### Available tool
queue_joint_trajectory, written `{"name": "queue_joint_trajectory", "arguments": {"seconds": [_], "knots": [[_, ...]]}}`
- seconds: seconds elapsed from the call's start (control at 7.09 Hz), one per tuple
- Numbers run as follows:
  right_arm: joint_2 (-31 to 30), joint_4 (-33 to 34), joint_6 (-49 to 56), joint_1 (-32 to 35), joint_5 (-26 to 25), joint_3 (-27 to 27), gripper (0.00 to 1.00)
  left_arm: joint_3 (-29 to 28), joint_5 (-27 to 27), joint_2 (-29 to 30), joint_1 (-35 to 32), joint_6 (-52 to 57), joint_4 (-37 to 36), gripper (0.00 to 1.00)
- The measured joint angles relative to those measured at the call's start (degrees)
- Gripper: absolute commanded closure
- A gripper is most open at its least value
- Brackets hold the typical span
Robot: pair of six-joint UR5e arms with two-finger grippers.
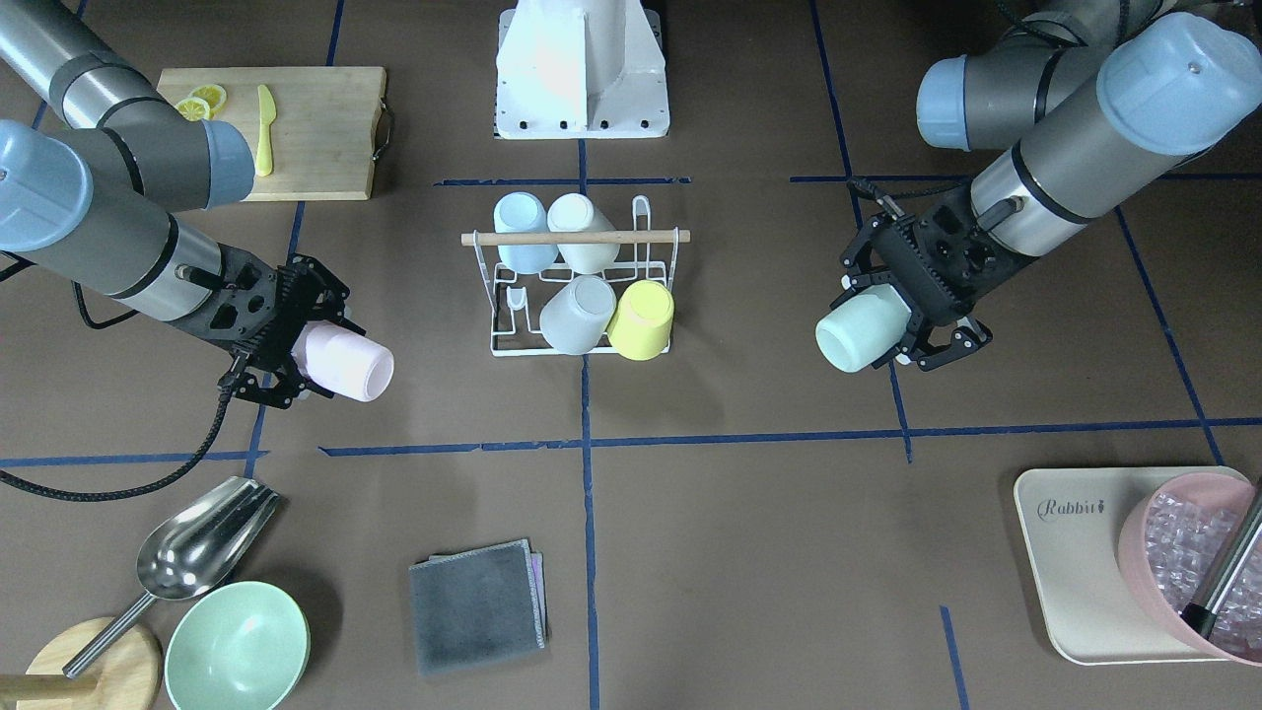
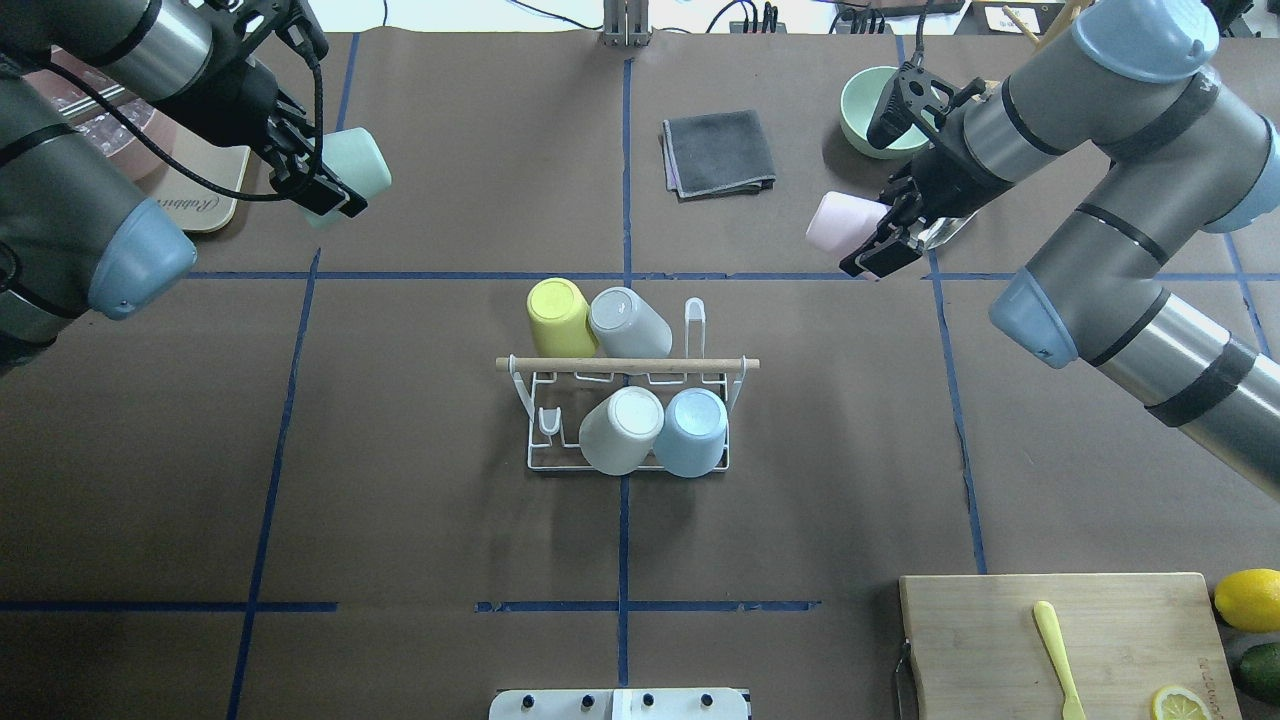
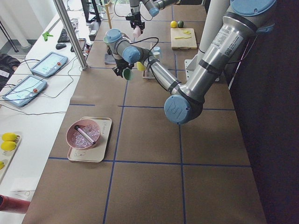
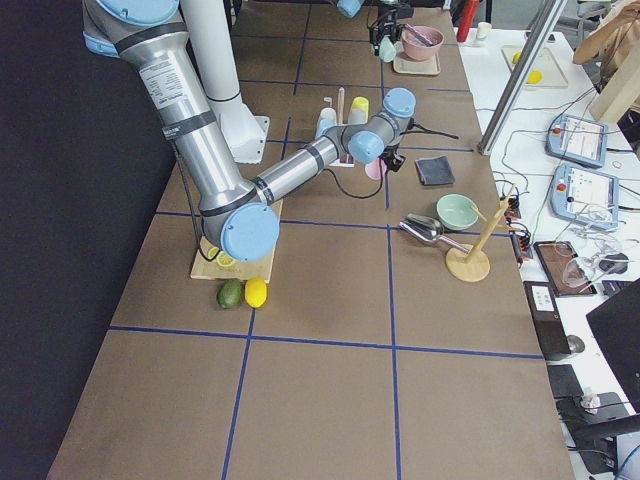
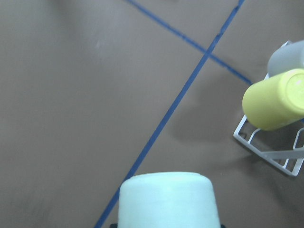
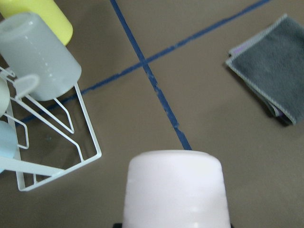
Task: Place cup on cup holder
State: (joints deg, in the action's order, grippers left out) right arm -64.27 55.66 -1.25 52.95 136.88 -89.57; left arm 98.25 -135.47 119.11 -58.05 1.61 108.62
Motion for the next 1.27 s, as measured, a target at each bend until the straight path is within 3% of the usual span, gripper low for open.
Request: {"name": "queue_joint_trajectory", "arguments": {"seconds": [0.28,0.56,0.85,1.27], "knots": [[0.92,-19.12,-8.48,-1.95,-0.35,4.56,0.97,1.79,5.66,-2.05,0.63,-7.28,15.15,0.98],[1.60,-29.45,-12.47,-2.54,-2.16,5.70,0.97,2.73,12.09,-3.10,3.49,-13.39,28.71,0.98],[2.25,-42.08,-22.66,-5.42,-10.47,8.17,0.97,3.82,19.88,-4.55,9.32,-19.10,41.48,0.98],[2.39,-58.70,-29.61,-10.16,-22.07,11.35,0.97,7.32,39.88,-9.44,23.17,-21.04,58.21,0.97]]}}
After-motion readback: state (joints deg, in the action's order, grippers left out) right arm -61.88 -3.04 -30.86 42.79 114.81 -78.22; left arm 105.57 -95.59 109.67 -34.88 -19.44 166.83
